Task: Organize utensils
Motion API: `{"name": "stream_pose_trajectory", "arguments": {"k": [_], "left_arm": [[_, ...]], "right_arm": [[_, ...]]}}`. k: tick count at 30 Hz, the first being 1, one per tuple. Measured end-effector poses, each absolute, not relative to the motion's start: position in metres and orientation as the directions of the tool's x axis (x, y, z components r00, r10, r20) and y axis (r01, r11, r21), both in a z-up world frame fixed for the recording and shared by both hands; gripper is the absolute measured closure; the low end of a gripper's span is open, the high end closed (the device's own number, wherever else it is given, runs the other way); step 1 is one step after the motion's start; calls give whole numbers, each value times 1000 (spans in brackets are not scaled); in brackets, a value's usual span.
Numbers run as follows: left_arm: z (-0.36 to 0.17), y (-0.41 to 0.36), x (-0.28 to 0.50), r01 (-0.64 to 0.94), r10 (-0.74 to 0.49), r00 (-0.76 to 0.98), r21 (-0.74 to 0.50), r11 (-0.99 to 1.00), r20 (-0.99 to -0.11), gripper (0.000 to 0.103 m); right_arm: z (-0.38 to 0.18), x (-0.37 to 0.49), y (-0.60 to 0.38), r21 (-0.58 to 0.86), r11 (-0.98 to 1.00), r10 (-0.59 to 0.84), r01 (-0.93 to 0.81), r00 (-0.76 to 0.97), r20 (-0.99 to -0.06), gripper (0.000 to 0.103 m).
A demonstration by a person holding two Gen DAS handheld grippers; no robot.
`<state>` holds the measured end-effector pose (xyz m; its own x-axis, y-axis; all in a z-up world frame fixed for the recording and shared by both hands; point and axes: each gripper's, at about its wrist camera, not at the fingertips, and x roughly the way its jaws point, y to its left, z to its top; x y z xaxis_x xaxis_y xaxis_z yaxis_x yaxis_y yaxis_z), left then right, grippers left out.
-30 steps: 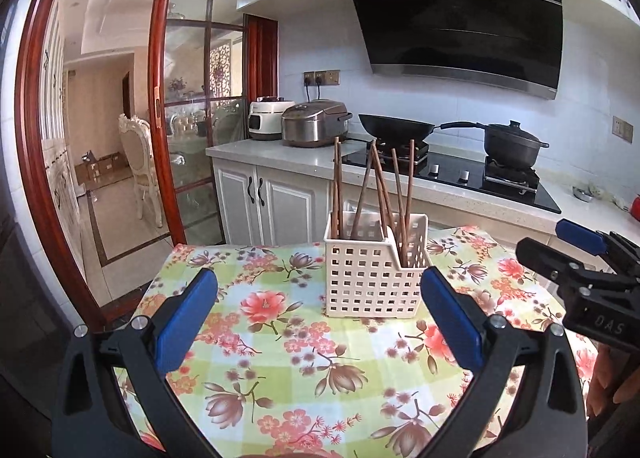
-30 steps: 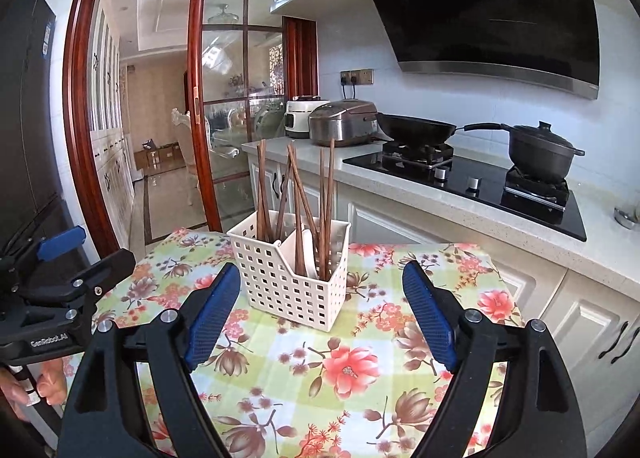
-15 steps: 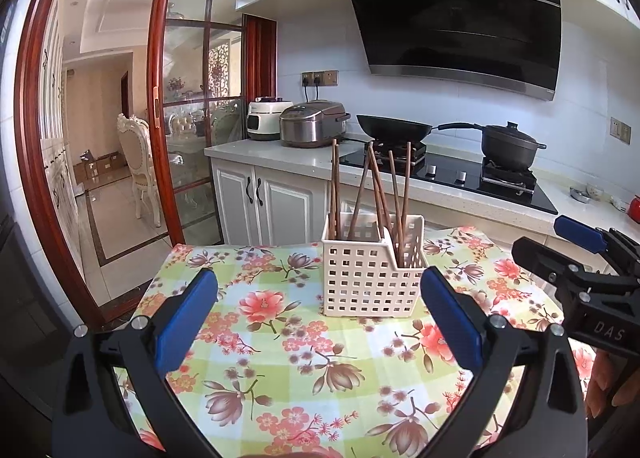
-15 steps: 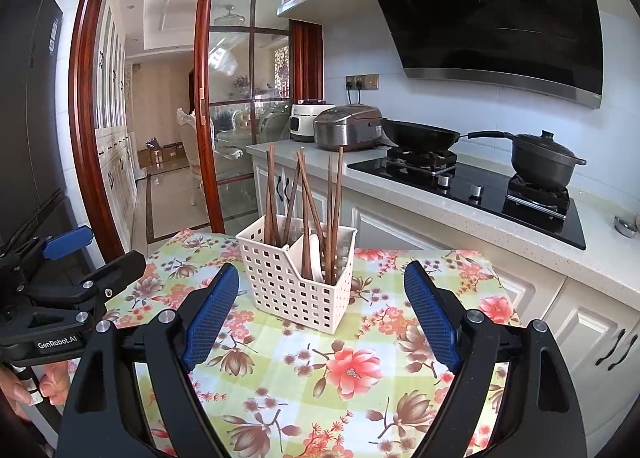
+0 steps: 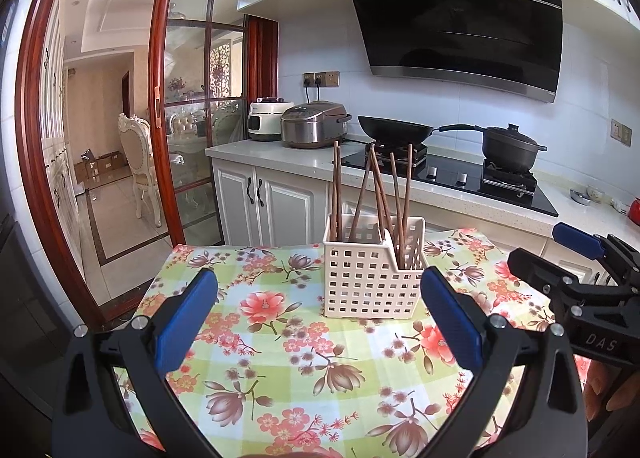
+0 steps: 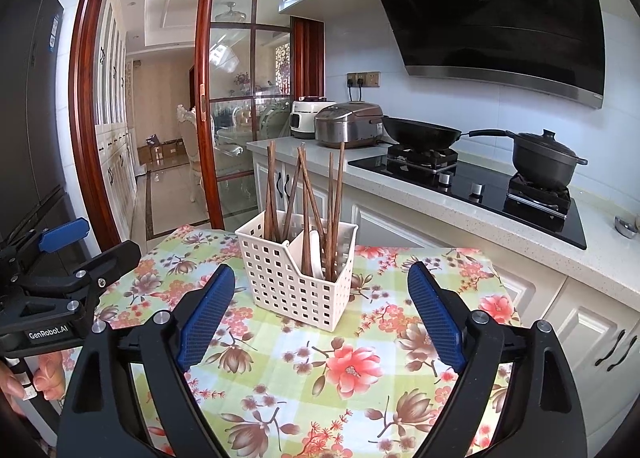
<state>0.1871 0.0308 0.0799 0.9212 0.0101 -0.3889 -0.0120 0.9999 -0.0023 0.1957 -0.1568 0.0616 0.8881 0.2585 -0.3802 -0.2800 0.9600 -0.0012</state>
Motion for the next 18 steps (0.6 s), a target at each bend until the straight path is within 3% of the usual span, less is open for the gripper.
{"name": "stream_pose_trajectory", "arguments": {"k": [18], "left_arm": [[79, 31, 187, -10, 8, 920, -4, 1000, -391, 5]], "right_arm": [[60, 197, -159, 0, 960, 258, -279, 888, -380, 19]]}}
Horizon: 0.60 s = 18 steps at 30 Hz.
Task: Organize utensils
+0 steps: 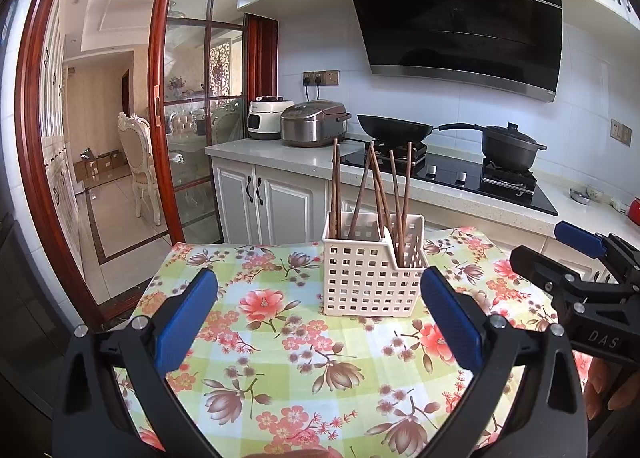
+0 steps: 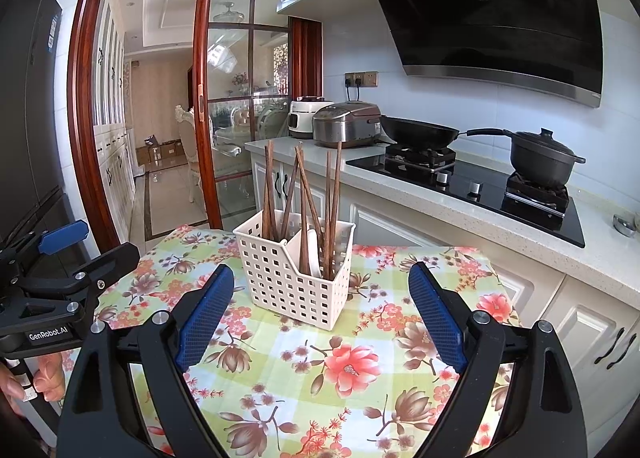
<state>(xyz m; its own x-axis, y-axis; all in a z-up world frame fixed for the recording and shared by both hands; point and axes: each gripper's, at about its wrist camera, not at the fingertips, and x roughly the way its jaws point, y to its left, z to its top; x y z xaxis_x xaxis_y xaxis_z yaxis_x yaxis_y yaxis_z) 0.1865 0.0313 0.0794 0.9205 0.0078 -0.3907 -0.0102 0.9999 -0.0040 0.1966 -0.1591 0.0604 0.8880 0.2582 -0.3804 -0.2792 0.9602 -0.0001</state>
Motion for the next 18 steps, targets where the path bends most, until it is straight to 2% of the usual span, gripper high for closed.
{"name": "stream_pose_trajectory", "arguments": {"k": [18], "left_arm": [[77, 29, 185, -4, 2, 920, -4, 1000, -392, 5]], "right_arm": [[58, 197, -162, 3, 961, 256, -276, 888, -381, 19]]}}
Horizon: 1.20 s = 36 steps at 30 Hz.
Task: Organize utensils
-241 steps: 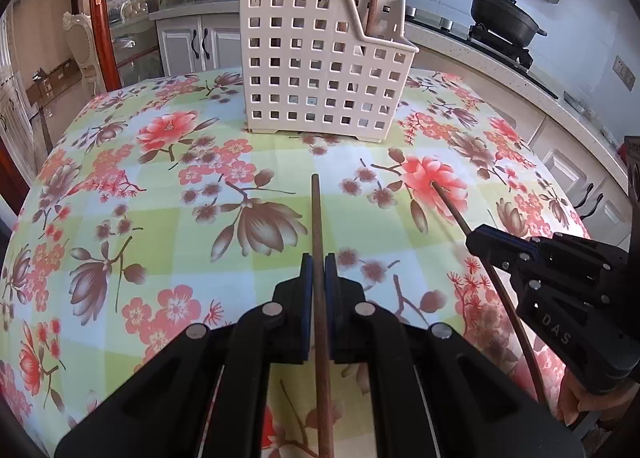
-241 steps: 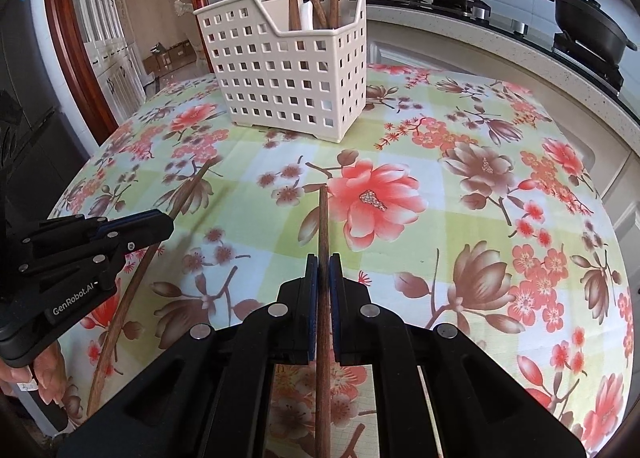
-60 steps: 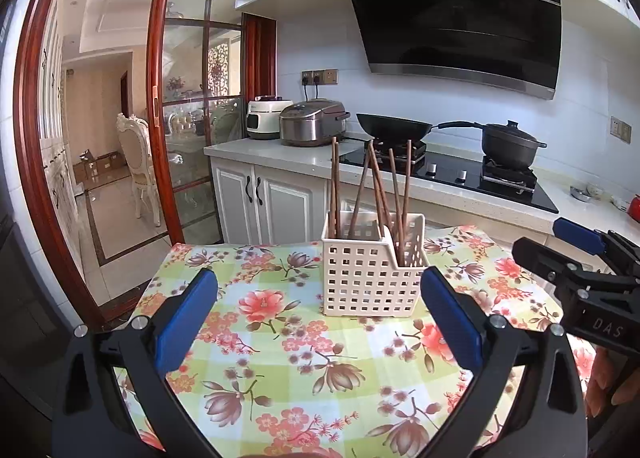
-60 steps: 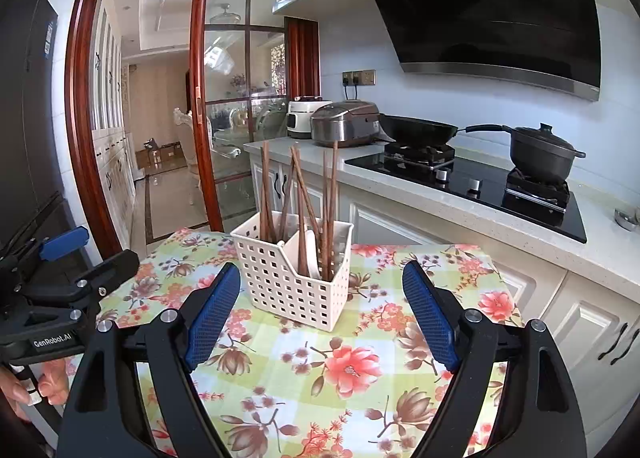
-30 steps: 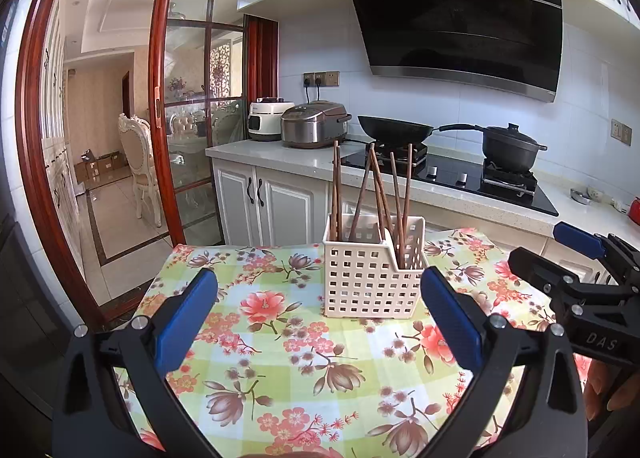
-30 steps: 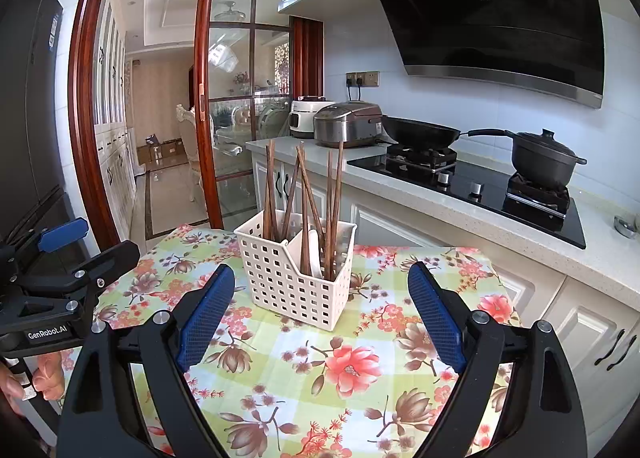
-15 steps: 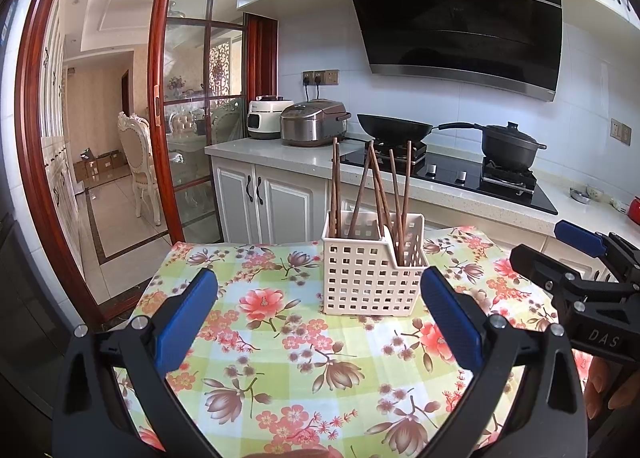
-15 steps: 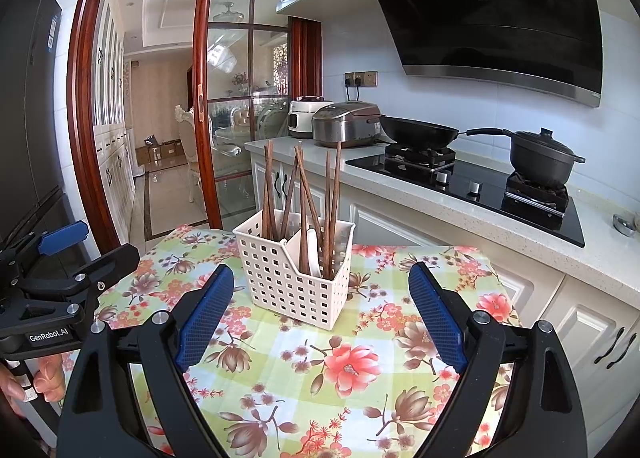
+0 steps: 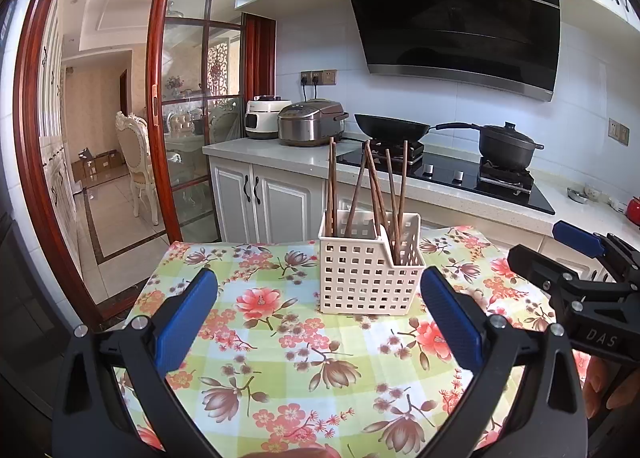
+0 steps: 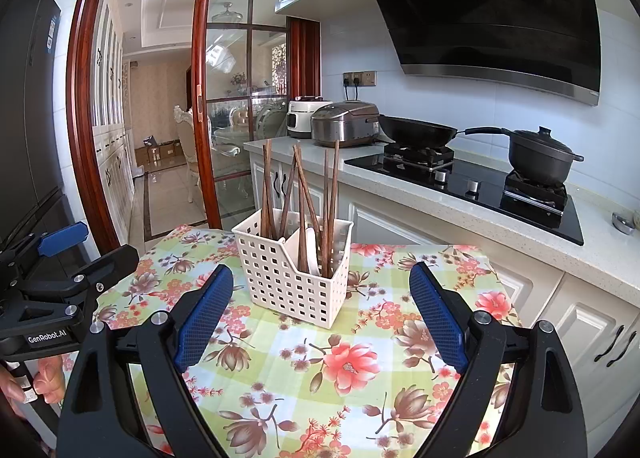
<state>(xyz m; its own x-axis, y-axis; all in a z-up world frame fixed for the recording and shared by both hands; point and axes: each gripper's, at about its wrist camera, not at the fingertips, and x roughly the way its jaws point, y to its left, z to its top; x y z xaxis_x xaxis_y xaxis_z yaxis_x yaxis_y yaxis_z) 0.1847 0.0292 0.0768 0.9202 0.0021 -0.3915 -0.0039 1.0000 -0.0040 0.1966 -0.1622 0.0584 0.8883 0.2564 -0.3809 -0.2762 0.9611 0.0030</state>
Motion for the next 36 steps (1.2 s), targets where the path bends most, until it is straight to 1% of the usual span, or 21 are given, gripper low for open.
{"name": "stream_pose_trajectory", "arguments": {"k": [16, 25, 31, 36], "left_arm": [[77, 25, 182, 4, -5, 920, -4, 1000, -392, 5], [76, 23, 182, 40, -39, 918, -5, 999, -395, 5], [75, 21, 183, 30, -23, 920, 12, 999, -391, 5], [74, 24, 183, 11, -12, 920, -6, 1000, -392, 5]], "right_arm": [[56, 196, -164, 4, 963, 252, -271, 888, -384, 19], [53, 195, -165, 5, 964, 247, -265, 889, -387, 19], [53, 194, -165, 5, 965, 242, -260, 889, -389, 19], [53, 194, -165, 4, 966, 241, -260, 888, -392, 19]]}}
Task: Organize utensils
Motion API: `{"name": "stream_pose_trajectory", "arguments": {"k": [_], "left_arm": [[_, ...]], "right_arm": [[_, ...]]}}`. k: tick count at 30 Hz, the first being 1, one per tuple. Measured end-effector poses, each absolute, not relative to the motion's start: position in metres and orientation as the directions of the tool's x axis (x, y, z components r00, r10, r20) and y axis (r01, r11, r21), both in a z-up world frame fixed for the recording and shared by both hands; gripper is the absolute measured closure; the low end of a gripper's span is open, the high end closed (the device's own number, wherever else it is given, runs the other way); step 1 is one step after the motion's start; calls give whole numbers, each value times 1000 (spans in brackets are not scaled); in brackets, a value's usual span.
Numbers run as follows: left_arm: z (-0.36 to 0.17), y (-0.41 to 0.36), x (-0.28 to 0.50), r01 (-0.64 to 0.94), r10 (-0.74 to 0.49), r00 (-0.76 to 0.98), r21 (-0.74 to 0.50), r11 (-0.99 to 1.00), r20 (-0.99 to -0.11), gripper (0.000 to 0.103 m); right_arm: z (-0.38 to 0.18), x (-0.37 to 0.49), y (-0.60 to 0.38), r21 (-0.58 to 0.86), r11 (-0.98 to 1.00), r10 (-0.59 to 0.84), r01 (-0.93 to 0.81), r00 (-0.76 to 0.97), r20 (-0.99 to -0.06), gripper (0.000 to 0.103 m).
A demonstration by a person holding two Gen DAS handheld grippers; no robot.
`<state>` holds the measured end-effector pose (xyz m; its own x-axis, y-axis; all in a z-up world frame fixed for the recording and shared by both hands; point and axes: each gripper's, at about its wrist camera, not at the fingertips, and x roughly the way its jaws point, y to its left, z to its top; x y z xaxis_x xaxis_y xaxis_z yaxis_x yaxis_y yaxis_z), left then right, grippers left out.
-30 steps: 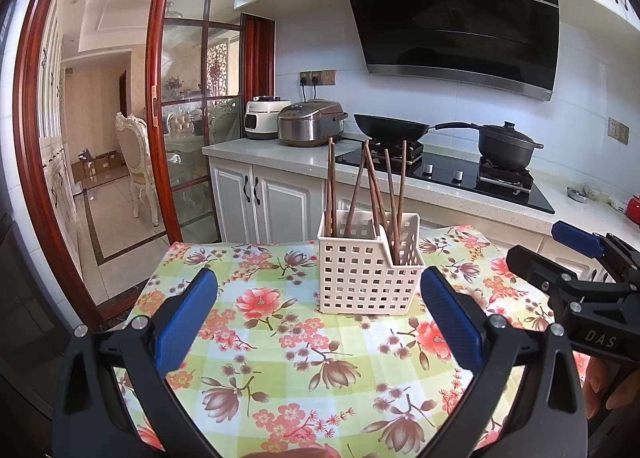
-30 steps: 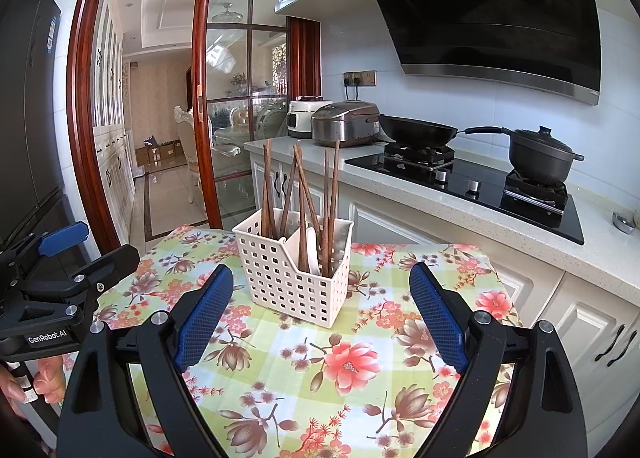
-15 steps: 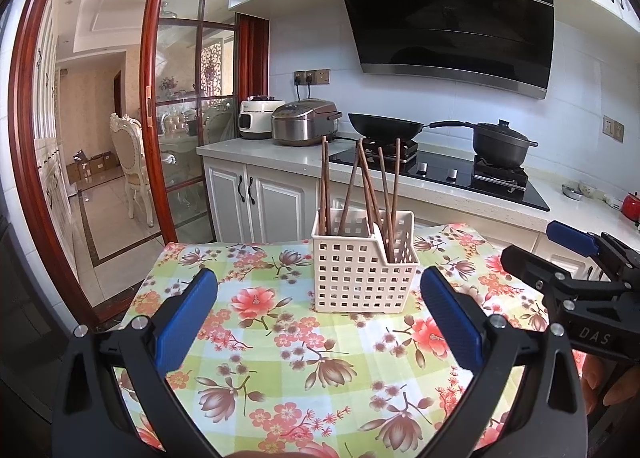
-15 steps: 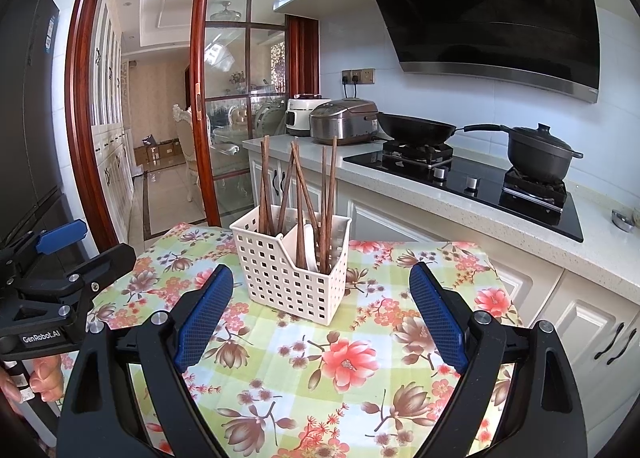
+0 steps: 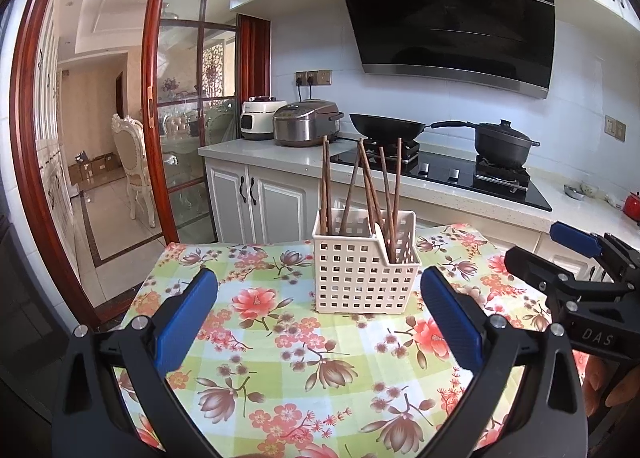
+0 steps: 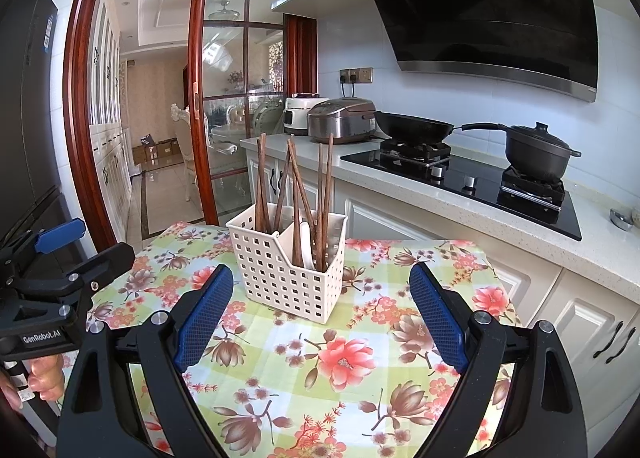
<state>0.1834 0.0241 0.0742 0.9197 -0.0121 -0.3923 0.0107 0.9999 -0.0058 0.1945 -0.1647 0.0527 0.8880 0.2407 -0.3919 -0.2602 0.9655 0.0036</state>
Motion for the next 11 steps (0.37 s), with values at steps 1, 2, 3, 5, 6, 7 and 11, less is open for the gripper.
{"name": "stream_pose_trajectory", "arguments": {"k": [1, 2, 3, 5, 6, 7, 11], "left_arm": [[74, 25, 184, 10, -13, 919, -8, 1000, -394, 5], [74, 25, 184, 11, -13, 919, -9, 1000, -395, 5], [73, 25, 185, 15, -17, 919, -9, 1000, -395, 5], [73, 25, 186, 16, -18, 918, -7, 1000, -397, 5], [73, 25, 186, 15, -17, 916, -8, 1000, -400, 5], [73, 25, 187, 16, -19, 915, -9, 1000, -402, 5], [74, 26, 186, 3, -5, 917, -5, 1000, -399, 5]], "right_arm": [[53, 194, -165, 3, 965, 241, -261, 888, -392, 19], [53, 194, -164, 2, 965, 243, -263, 887, -392, 19], [52, 194, -164, 1, 964, 244, -264, 887, -392, 19], [52, 194, -163, -1, 963, 246, -268, 886, -392, 19], [52, 193, -161, -2, 963, 246, -268, 886, -392, 19], [52, 193, -161, -3, 963, 246, -269, 886, -392, 19], [53, 193, -160, -4, 962, 248, -271, 886, -392, 19]]}}
